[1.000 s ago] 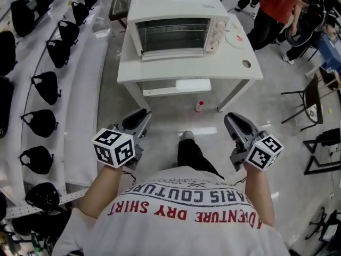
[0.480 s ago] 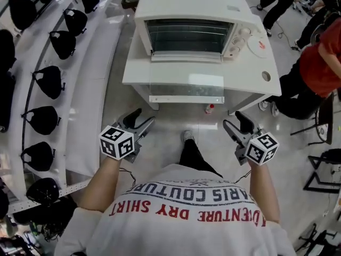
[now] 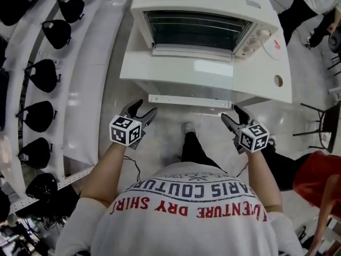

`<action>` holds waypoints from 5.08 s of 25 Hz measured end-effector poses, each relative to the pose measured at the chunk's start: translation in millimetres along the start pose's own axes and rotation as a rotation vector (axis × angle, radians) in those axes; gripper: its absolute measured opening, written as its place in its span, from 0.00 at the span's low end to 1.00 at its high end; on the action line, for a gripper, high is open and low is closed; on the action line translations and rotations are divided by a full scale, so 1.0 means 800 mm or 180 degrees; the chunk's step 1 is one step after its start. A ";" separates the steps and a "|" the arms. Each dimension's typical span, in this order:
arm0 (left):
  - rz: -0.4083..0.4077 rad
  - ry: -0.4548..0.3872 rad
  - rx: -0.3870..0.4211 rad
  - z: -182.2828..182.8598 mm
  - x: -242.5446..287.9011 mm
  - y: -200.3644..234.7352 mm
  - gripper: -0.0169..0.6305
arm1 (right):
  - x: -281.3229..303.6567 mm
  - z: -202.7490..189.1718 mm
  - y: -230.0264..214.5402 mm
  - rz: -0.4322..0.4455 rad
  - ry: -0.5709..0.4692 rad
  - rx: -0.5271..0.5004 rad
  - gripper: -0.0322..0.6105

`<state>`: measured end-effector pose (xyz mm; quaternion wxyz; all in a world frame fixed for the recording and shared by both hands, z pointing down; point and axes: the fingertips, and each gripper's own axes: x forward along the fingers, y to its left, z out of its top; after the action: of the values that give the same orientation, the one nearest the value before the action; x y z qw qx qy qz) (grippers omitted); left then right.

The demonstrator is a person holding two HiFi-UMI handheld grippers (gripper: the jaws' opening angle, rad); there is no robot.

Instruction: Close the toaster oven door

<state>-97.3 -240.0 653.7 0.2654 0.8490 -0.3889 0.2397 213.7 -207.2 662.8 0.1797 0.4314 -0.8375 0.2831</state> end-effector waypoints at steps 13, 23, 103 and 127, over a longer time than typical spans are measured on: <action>0.0031 -0.0027 -0.0116 -0.003 0.060 -0.001 0.44 | 0.056 0.004 0.004 0.0099 -0.0182 -0.0017 0.40; -0.0049 -0.0094 -0.0157 0.004 0.065 -0.011 0.29 | 0.058 0.012 0.006 0.0138 -0.0303 0.0011 0.29; -0.0056 -0.0834 -0.0154 0.281 -0.071 -0.046 0.30 | -0.068 0.288 0.048 -0.0300 -0.1305 0.0399 0.28; -0.0166 -0.1094 -0.0432 0.399 -0.035 0.000 0.31 | -0.030 0.403 -0.004 -0.0072 -0.1507 0.0687 0.29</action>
<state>-49.8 -428.5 398.6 0.2579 0.8674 -0.4217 0.0574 211.6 -396.7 400.4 -0.0652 0.5117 -0.8163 0.2599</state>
